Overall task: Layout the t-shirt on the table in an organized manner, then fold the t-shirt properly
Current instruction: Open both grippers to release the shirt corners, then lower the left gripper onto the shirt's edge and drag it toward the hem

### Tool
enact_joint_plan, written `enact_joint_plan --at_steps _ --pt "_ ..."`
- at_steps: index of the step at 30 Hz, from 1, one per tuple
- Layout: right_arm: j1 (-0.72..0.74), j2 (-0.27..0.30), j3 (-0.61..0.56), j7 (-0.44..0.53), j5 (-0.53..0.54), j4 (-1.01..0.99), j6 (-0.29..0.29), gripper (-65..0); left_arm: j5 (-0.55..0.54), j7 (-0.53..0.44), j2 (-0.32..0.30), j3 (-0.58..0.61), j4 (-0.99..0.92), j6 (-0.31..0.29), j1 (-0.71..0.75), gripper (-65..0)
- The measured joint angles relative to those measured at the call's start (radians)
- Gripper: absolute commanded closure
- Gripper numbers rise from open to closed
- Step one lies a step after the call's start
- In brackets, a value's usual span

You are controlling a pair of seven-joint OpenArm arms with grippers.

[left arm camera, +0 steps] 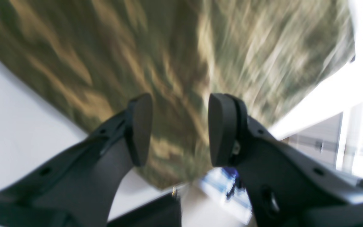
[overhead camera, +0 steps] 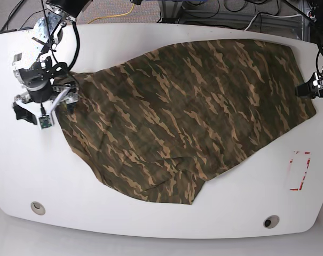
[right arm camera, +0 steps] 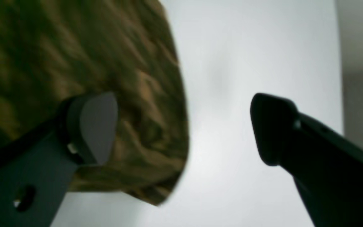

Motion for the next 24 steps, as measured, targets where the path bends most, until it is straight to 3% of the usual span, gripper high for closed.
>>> enact_joint_plan --at_steps 5,8,10,12,13,15,17,19,21,24 --pt "-0.001 0.005 -0.075 0.000 0.069 -0.011 0.002 -65.0 0.004 0.000 0.061 -0.048 0.069 0.000 -0.017 -25.8" --pt "0.000 0.011 -0.103 -0.004 0.075 -0.026 -0.006 -65.0 0.006 -0.035 0.089 -0.043 0.088 0.033 -0.037 -18.2" --pt "0.003 0.011 -0.120 -0.005 0.092 -0.037 -0.005 -57.2 0.026 -0.055 0.104 -0.043 0.107 0.047 -0.036 -9.0" --pt "0.008 0.011 -0.145 -0.006 0.100 -0.043 -0.004 -44.1 0.080 -0.066 0.119 -0.045 0.128 0.051 -0.029 0.0" --pt "0.014 0.010 -0.159 -0.005 0.101 -0.051 -0.004 -40.1 0.127 -0.064 0.132 -0.045 0.138 0.052 -0.027 0.0" --pt "0.019 0.013 -0.191 0.000 0.104 -0.070 -0.006 -23.9 0.212 -0.063 0.155 -0.033 0.152 0.052 -0.029 0.0" --pt "0.022 0.012 -0.228 -0.004 0.096 -0.089 -0.006 -11.7 0.279 -0.062 0.182 -0.010 0.169 0.053 -0.032 0.0" --pt "0.021 0.009 -0.260 -0.002 0.101 -0.109 -0.005 -3.0 0.329 -0.062 0.216 0.002 0.184 0.052 -0.035 0.0" --pt "0.023 0.008 -0.293 -0.002 0.108 -0.136 -0.001 0.0 0.369 -0.065 0.253 0.004 0.195 0.052 -0.035 0.0" --pt "0.034 0.014 -0.351 -0.002 0.092 -0.187 -0.008 -2.2 0.454 -0.064 0.297 0.023 0.195 0.053 -0.041 0.0"
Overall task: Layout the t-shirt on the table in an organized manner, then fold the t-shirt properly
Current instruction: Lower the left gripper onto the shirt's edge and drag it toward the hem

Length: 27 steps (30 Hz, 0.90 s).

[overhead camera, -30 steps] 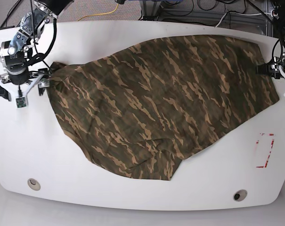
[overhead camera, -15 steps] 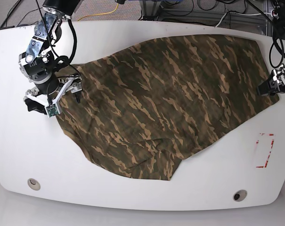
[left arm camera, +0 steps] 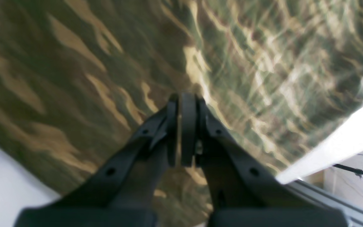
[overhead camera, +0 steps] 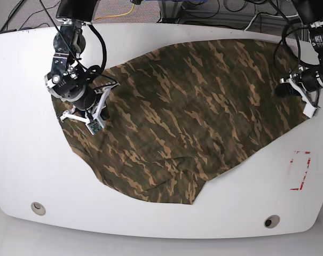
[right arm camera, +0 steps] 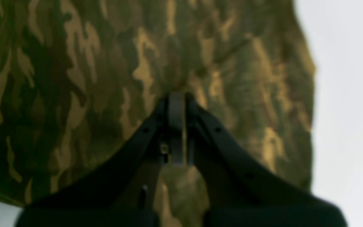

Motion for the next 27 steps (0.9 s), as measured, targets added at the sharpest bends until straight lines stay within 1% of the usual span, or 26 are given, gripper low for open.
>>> enact_joint_plan --at_steps 3,5,8,11,12,16,19,20,22,23,26,27 --pt "0.010 -0.004 -0.028 0.005 0.008 -0.050 0.003 -2.4 0.087 0.009 0.027 0.039 -0.011 0.000 -0.019 0.0" --pt "0.016 -0.016 -0.028 0.036 0.016 -0.086 0.007 -2.4 0.144 0.003 0.045 0.067 -0.028 -0.001 -0.042 0.0" --pt "0.031 -0.035 -0.023 0.066 -0.004 -0.147 -0.002 -2.4 0.222 -0.004 0.067 0.106 -0.068 -0.002 -0.077 0.0" --pt "0.045 -0.035 -0.021 0.111 -0.002 -0.206 0.002 -2.4 0.298 -0.007 0.071 0.157 -0.128 -0.004 -0.113 0.0" --pt "0.050 -0.035 -0.020 0.127 0.001 -0.226 0.003 -2.4 0.293 -0.017 0.067 0.170 -0.145 -0.011 -0.127 0.0" --pt "0.056 -0.035 -0.017 0.161 -0.001 -0.296 -0.001 -2.4 0.321 -0.091 0.051 0.249 -0.241 -0.012 -0.206 0.0" --pt "0.042 -0.041 0.027 0.202 0.005 -0.324 0.003 -2.4 0.341 -0.146 0.051 0.316 -0.321 -0.023 -0.270 0.0" --pt "0.034 -0.041 0.043 0.224 0.006 -0.332 0.002 -2.4 0.343 -0.173 0.049 0.341 -0.354 -0.045 -0.294 0.0" --pt "0.018 -0.039 0.077 0.256 0.016 -0.344 0.003 -2.4 0.346 -0.209 0.049 0.392 -0.419 -0.058 -0.341 0.0" --pt "0.016 -0.038 0.089 0.277 0.024 -0.349 0.004 -2.4 0.354 -0.253 0.046 0.412 -0.446 -0.075 -0.359 0.0" --pt "0.000 -0.041 0.143 0.292 0.033 -0.354 0.008 -2.4 0.368 -0.346 0.050 0.489 -0.550 -0.103 -0.433 0.0" --pt "-0.009 -0.041 0.161 0.294 0.034 -0.354 0.007 -2.4 0.370 -0.356 0.052 0.508 -0.579 -0.105 -0.456 0.0"
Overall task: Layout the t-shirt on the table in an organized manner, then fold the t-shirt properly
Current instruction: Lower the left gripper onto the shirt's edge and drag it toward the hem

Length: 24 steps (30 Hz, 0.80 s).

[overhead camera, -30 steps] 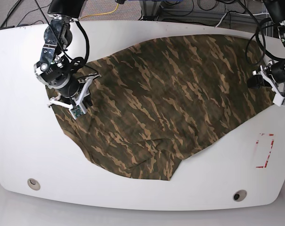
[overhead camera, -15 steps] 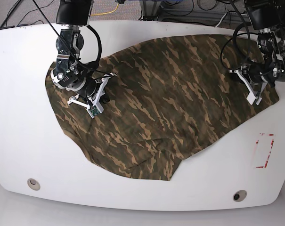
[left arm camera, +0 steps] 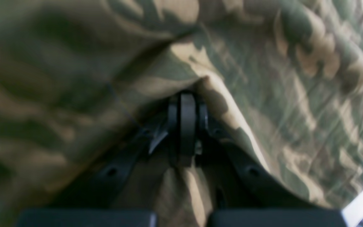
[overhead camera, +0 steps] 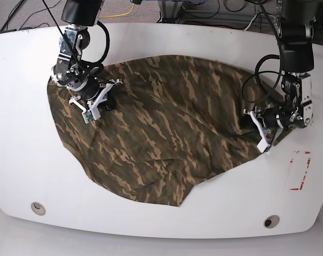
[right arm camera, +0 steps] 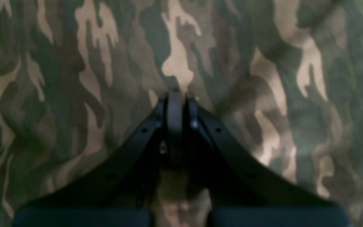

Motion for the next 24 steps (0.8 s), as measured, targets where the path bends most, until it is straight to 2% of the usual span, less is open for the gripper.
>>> enact_joint_plan --at_steps 7,12,15,20,24 --pt "-0.039 0.000 0.115 0.029 0.024 0.003 0.004 -2.4 0.015 -0.128 0.003 0.175 -0.182 -0.043 -0.145 0.0" --pt "-0.064 0.001 0.143 0.045 0.024 0.010 0.003 -2.4 0.050 -0.130 0.026 0.295 -0.214 -0.069 -0.215 0.0" --pt "-0.082 0.000 0.142 0.060 0.032 0.014 0.003 -2.4 0.053 -0.132 0.040 0.341 -0.215 -0.106 -0.233 0.0" --pt "-0.098 -0.023 0.150 0.059 0.024 0.046 -0.002 -2.4 0.053 -0.096 0.055 0.368 -0.220 -0.125 -0.261 0.0" --pt "-0.106 -0.034 0.146 -0.010 -0.013 0.116 -0.005 -2.4 0.054 0.012 0.058 0.315 -0.226 -0.127 -0.281 0.0"
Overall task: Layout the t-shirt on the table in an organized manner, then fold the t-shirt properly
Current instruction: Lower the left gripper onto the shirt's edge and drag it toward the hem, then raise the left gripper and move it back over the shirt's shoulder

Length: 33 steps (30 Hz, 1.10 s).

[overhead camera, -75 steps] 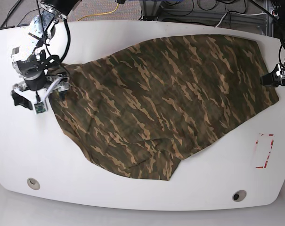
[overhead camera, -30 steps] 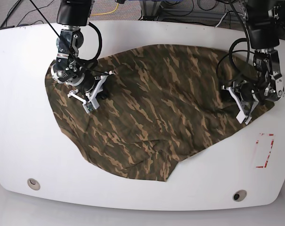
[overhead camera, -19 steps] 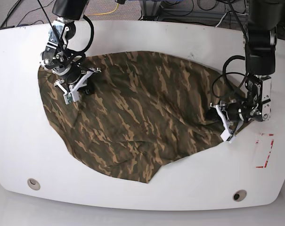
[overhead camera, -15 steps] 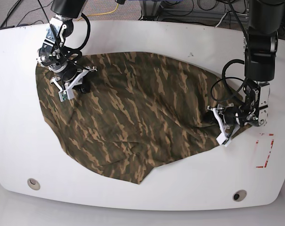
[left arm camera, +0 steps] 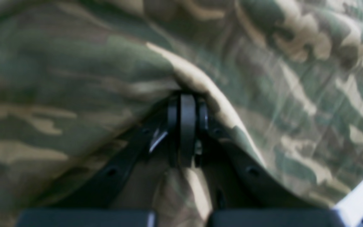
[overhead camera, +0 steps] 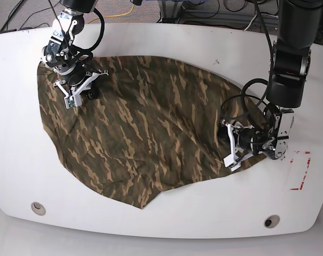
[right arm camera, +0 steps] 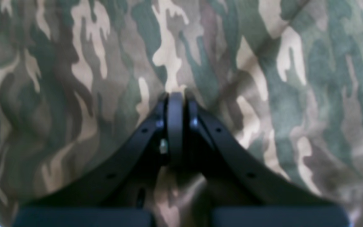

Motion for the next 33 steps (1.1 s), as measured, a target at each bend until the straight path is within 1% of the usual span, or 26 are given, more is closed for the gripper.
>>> enact_joint_plan --at_steps 2,4,5,8,11,16,19,21,25,29,31,33 --pt "-0.007 -0.002 -0.008 -0.016 -0.019 0.031 0.000 -2.4 0.018 0.053 -0.007 -0.035 0.004 -0.001 -0.010 0.0" --pt "-0.013 -0.001 -0.021 -0.026 -0.021 0.056 -0.002 -2.4 0.050 0.098 -0.027 -0.066 0.045 0.003 -0.008 0.0" --pt "-0.017 0.001 -0.029 -0.026 -0.025 0.068 -0.003 -2.4 0.077 0.148 -0.042 -0.085 0.073 0.012 -0.002 0.0" --pt "-0.010 0.004 -0.060 -0.028 -0.025 0.089 -0.003 -2.4 0.093 0.225 -0.089 -0.149 0.180 0.014 0.020 0.0" --pt "-0.002 0.002 -0.087 -0.020 -0.017 0.105 -0.002 -2.4 0.095 0.306 -0.121 -0.212 0.294 0.014 0.033 0.0" --pt "-0.003 -0.001 -0.121 -0.021 -0.018 0.130 0.000 -2.5 0.080 0.440 -0.123 -0.351 0.513 0.014 0.078 0.0" --pt "-0.010 0.010 -0.148 -0.029 -0.026 0.153 -0.002 -2.7 0.076 0.439 -0.120 -0.414 0.632 0.013 0.146 0.0" --pt "-0.014 0.012 -0.175 -0.031 -0.024 0.177 -0.007 -2.7 0.072 0.437 -0.126 -0.439 0.709 0.013 0.224 0.0" --pt "-0.007 0.008 -0.224 -0.022 -0.021 0.200 -0.005 -2.7 0.084 0.456 -0.154 -0.449 0.798 0.014 0.370 0.0" --pt "-0.005 0.001 -0.241 -0.021 -0.015 0.201 0.008 -2.7 0.084 0.461 -0.152 -0.451 0.853 0.014 0.509 0.0" --pt "-0.006 0.003 -0.240 -0.024 -0.018 0.200 0.004 -2.7 0.049 0.460 -0.145 -0.450 0.864 0.013 0.549 0.0" --pt "-0.007 0.008 -0.238 -0.024 -0.023 0.200 -0.001 -2.7 -0.010 0.455 -0.138 -0.466 0.872 0.013 0.589 0.0"
